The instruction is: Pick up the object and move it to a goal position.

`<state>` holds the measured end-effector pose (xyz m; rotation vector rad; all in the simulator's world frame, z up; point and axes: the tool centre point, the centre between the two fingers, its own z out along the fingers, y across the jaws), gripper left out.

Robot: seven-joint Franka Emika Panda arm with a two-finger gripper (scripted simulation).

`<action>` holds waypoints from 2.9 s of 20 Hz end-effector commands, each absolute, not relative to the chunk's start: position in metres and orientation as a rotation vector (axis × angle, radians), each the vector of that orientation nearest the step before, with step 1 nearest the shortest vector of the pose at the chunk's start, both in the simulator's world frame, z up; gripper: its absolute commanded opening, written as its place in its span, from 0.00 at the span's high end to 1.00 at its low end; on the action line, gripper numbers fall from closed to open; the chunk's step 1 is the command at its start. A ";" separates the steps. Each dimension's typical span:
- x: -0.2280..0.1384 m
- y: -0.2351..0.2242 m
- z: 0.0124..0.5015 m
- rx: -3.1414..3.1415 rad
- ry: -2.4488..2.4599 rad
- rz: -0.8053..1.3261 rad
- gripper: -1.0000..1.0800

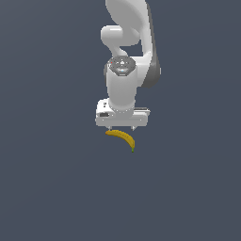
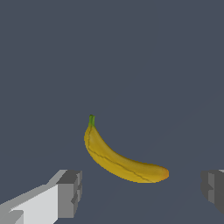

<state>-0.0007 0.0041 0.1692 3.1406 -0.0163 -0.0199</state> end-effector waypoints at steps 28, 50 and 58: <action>-0.001 0.010 0.156 3.146 0.249 0.010 0.04; -0.034 0.006 0.086 2.917 1.161 -0.001 0.04; -0.043 0.007 0.073 2.835 1.353 -0.001 0.04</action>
